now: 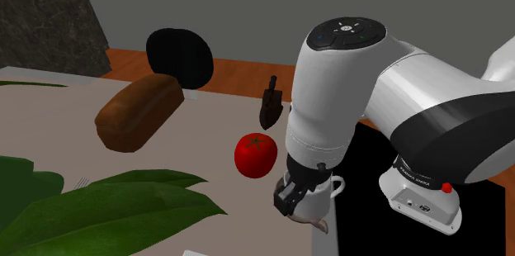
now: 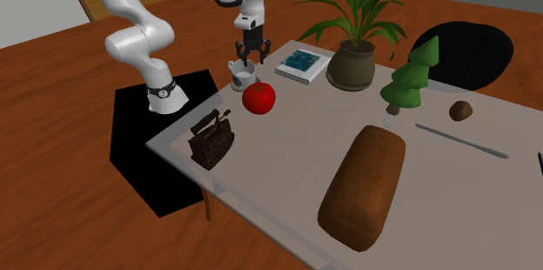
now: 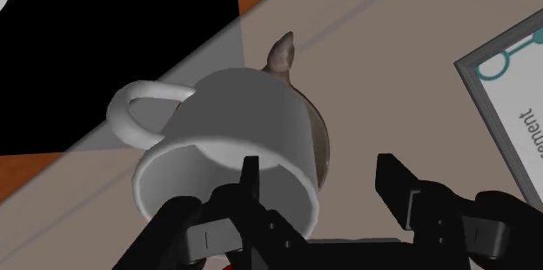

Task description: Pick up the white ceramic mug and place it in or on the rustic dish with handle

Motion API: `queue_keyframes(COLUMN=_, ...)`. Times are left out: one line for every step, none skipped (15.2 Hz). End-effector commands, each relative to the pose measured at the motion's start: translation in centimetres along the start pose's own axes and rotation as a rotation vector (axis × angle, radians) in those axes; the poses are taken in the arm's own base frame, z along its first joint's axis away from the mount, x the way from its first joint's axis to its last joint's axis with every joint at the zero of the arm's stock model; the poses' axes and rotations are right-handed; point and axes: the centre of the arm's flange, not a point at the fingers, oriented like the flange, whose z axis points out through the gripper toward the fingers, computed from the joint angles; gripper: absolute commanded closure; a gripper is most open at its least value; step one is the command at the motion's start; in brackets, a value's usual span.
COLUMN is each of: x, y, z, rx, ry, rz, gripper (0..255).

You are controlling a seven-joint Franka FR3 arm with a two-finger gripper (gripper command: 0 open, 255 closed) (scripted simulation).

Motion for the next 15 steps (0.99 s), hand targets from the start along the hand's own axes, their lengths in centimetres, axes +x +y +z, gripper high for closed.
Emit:
queue_keyframes(x=0.0, y=0.0, z=0.0, rx=0.0, ry=0.0, rz=0.0, gripper=0)
queue_keyframes(x=0.0, y=0.0, z=0.0, rx=0.0, ry=0.0, rz=0.0, gripper=0)
queue_keyframes(x=0.0, y=0.0, z=0.0, rx=0.0, ry=0.0, rz=0.0, gripper=0)
queue_keyframes(x=0.0, y=0.0, z=0.0, rx=0.0, ry=0.0, rz=0.0, gripper=0)
queue_keyframes(x=0.0, y=0.0, z=-1.3, rx=0.0, ry=0.0, rz=0.0, gripper=0)
queue_keyframes(x=0.0, y=0.0, z=-2.6, rx=0.0, ry=0.0, rz=0.0, gripper=0)
queue_keyframes(x=0.0, y=0.0, z=-4.0, rx=0.0, ry=0.0, rz=0.0, gripper=0)
queue_keyframes(x=0.0, y=0.0, z=-5.0, rx=0.0, ry=0.0, rz=0.0, gripper=0)
queue_keyframes(x=0.0, y=0.0, z=-5.0, rx=0.0, ry=0.0, rz=0.0, gripper=0)
queue_keyframes(x=0.0, y=0.0, z=-5.0, rx=0.0, ry=0.0, rz=0.0, gripper=0)
queue_keyframes(x=0.0, y=0.0, z=-5.0, rx=0.0, ry=0.0, rz=0.0, gripper=0)
queue_keyframes(x=0.0, y=0.0, z=-5.0, rx=0.0, ry=0.0, rz=0.0, gripper=0)
queue_keyframes(x=0.0, y=0.0, z=-5.0, rx=0.0, ry=0.0, rz=0.0, gripper=0)
queue_keyframes(x=0.0, y=0.0, z=-5.0, rx=0.0, ry=0.0, rz=0.0, gripper=0)
queue_keyframes(x=0.0, y=0.0, z=-5.0, rx=0.0, ry=0.0, rz=0.0, gripper=0)
